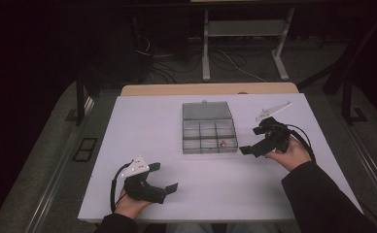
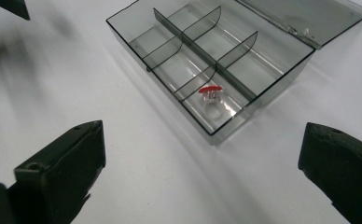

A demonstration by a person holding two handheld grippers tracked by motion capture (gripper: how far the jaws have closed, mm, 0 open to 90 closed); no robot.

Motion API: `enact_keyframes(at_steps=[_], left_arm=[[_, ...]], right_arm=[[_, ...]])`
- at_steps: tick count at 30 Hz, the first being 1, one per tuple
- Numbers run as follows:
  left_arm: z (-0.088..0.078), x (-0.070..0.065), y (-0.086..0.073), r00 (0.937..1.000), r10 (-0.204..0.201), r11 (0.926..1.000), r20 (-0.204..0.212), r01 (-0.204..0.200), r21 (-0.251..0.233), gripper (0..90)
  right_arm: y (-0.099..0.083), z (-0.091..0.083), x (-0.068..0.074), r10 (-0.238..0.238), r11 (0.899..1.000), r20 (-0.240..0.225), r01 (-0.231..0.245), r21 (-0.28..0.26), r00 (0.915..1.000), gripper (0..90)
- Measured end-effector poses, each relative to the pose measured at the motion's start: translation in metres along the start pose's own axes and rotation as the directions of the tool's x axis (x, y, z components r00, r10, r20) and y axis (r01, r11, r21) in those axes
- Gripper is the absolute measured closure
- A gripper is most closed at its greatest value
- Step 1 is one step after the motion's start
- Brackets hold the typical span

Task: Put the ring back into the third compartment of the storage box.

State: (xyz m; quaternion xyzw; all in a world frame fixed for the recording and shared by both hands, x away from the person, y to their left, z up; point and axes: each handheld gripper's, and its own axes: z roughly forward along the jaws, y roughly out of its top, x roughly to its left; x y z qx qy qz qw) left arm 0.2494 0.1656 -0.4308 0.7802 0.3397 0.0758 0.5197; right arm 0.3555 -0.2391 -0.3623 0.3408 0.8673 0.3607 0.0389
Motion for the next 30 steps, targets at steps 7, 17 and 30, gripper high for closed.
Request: enact_keyframes(at_steps=[7, 17, 30], left_arm=[[0.000, 0.000, 0.000, 1.0000, -0.002, 1.0000, 0.000, 0.002, -0.004, 0.0], [0.000, 0.000, 0.000, 1.0000, -0.002, 1.0000, -0.002, 0.002, -0.005, 0.0], [0.000, -0.001, 0.000, 1.0000, -0.001, 1.0000, -0.003, 0.001, -0.003, 0.0]], right_arm=[[-0.016, -0.010, 0.006, 0.021, 0.999, -0.017, -0.021, -0.027, 0.9996, 0.0], [-0.045, -0.018, 0.013, 0.036, 0.998, -0.022, -0.037, -0.059, 0.9991, 0.0], [-0.079, -0.025, 0.020, 0.061, 0.993, -0.012, -0.061, -0.102, 0.9981, 0.0]])
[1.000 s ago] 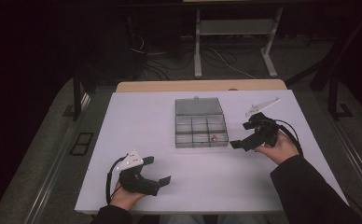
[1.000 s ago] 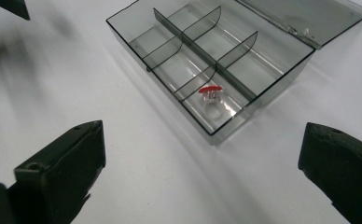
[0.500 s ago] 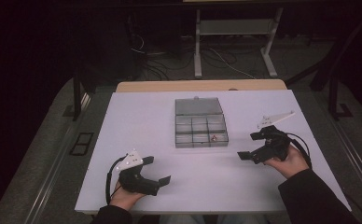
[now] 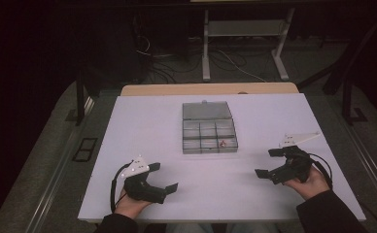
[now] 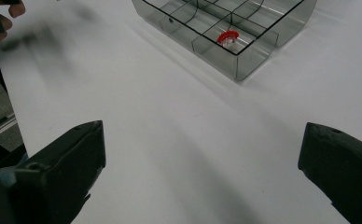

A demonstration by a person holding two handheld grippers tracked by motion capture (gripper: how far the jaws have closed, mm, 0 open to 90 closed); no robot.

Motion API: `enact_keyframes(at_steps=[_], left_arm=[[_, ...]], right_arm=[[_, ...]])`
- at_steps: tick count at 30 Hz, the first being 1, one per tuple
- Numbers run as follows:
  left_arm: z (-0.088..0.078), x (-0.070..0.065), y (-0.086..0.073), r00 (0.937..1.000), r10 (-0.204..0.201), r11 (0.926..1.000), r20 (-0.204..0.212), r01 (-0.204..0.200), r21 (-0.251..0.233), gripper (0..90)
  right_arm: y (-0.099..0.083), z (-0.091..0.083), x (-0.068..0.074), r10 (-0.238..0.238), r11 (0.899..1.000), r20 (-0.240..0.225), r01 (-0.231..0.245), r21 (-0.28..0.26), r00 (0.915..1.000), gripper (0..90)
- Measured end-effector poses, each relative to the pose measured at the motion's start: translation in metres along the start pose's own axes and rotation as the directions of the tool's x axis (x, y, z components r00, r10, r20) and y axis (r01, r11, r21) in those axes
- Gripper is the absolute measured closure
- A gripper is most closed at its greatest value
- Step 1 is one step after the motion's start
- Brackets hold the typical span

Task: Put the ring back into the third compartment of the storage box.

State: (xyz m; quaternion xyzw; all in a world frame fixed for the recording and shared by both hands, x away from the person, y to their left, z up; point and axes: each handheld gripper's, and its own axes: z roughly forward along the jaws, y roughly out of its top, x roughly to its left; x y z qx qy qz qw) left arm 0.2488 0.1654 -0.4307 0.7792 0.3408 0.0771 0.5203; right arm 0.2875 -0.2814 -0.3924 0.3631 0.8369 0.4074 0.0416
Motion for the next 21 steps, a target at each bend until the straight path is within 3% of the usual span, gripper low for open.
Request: enact_keyframes(at_steps=[9, 21], left_arm=[[0.000, 0.000, 0.000, 1.0000, 0.000, 1.0000, 0.000, 0.000, -0.001, 0.0], [0.000, -0.001, 0.000, 1.0000, 0.003, 1.0000, 0.001, -0.003, 0.002, 0.0]], right_arm=[[-0.023, -0.002, 0.000, 0.028, 0.998, 0.012, -0.027, -0.048, 0.9995, 0.0], [-0.048, -0.001, 0.002, 0.037, 0.998, 0.018, -0.036, -0.053, 0.9992, 0.0]])
